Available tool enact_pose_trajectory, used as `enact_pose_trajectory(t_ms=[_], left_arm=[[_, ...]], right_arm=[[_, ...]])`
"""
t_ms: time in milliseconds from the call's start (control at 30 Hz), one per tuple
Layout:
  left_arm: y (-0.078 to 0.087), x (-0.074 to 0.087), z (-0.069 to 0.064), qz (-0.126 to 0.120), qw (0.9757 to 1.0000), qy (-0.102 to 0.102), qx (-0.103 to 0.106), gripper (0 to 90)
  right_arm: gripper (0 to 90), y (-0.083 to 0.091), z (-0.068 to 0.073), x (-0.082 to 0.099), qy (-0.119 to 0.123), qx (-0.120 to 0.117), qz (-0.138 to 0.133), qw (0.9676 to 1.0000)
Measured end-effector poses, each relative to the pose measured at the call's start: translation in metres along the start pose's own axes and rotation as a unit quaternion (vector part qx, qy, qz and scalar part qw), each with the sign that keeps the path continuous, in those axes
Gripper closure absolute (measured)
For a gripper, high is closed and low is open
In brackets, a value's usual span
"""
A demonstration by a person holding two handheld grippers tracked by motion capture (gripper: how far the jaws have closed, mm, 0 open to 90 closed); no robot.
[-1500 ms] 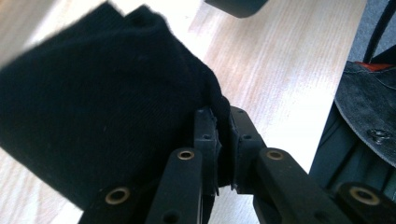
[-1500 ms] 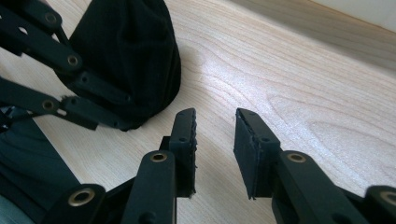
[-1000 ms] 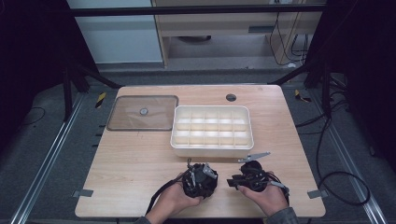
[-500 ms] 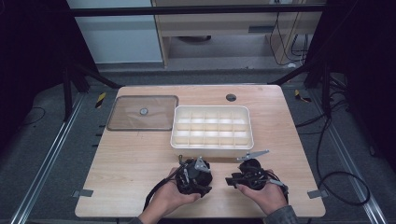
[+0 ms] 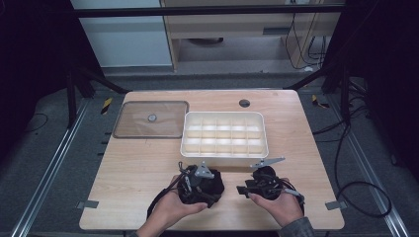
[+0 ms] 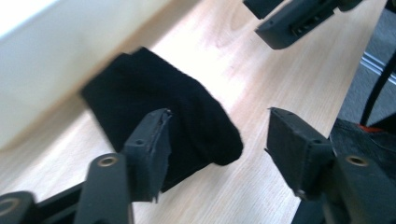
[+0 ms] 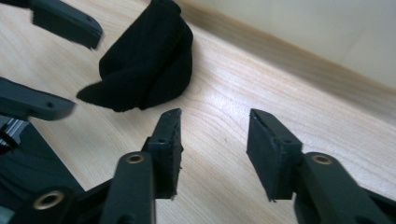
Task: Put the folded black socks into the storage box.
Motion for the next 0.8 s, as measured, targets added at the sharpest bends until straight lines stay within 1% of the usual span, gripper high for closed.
enact_pose_trajectory(t_ms=[67,133,233,333,400,433,467,567,633,667,700,767,800], left_arm=[[0.009,0.001,0.006,-0.008,0.9999,0.002,-0.014,34.1],[0.018,0.004,0.014,-0.019,0.9993,0.017,-0.026,28.9],[0.034,0.010,0.029,-0.039,0.9970,0.034,-0.057,19.3],[0.047,0.024,0.049,-0.054,0.9935,0.056,-0.084,11.1],[0.053,0.038,0.064,-0.056,0.9901,0.060,-0.114,8.6],[0.056,0.046,0.071,-0.056,0.9893,0.064,-0.119,8.1],[0.057,0.053,0.077,-0.059,0.9885,0.075,-0.117,8.0],[0.058,0.075,0.094,-0.067,0.9849,0.101,-0.124,8.0],[0.059,0.091,0.103,-0.067,0.9833,0.108,-0.130,7.7],[0.060,0.099,0.108,-0.068,0.9820,0.112,-0.136,7.7],[0.061,0.106,0.113,-0.071,0.9799,0.118,-0.145,7.7],[0.063,0.119,0.122,-0.075,0.9766,0.127,-0.156,7.8],[0.064,0.125,0.126,-0.077,0.9743,0.134,-0.164,7.8]], right_arm=[[48.3,0.002,0.002,-0.004,0.001,0.004,-0.005,1.0000],[43.6,0.005,0.005,-0.008,0.003,0.010,-0.014,0.9999],[36.6,0.007,0.013,-0.014,0.003,0.010,-0.025,0.9996],[32.3,0.006,0.020,-0.021,0.007,0.004,-0.035,0.9994],[30.4,0.002,0.025,-0.025,0.009,-0.002,-0.033,0.9994],[30.2,0.001,0.027,-0.027,0.009,-0.003,-0.032,0.9994],[31.1,-0.002,0.029,-0.029,0.008,-0.007,-0.032,0.9994],[34.9,-0.010,0.030,-0.034,0.005,-0.007,-0.028,0.9996],[38.2,-0.018,0.031,-0.036,0.005,-0.008,-0.023,0.9997],[39.0,-0.022,0.031,-0.036,0.004,-0.006,-0.020,0.9998],[39.2,-0.026,0.030,-0.036,0.003,-0.006,-0.018,0.9998],[39.9,-0.034,0.032,-0.036,0.003,-0.010,-0.013,0.9999],[39.9,-0.038,0.032,-0.035,0.002,-0.012,-0.011,0.9999]])
Point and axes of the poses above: each handheld gripper's, and its own axes: y roughly backward along the jaws, x roughly out of its underside, z roughly to its left, the point moved 6 cm from there along -y, roughly forward along the jaws, and after that the axes turned 1 degree about x, right-handed, at the moved point
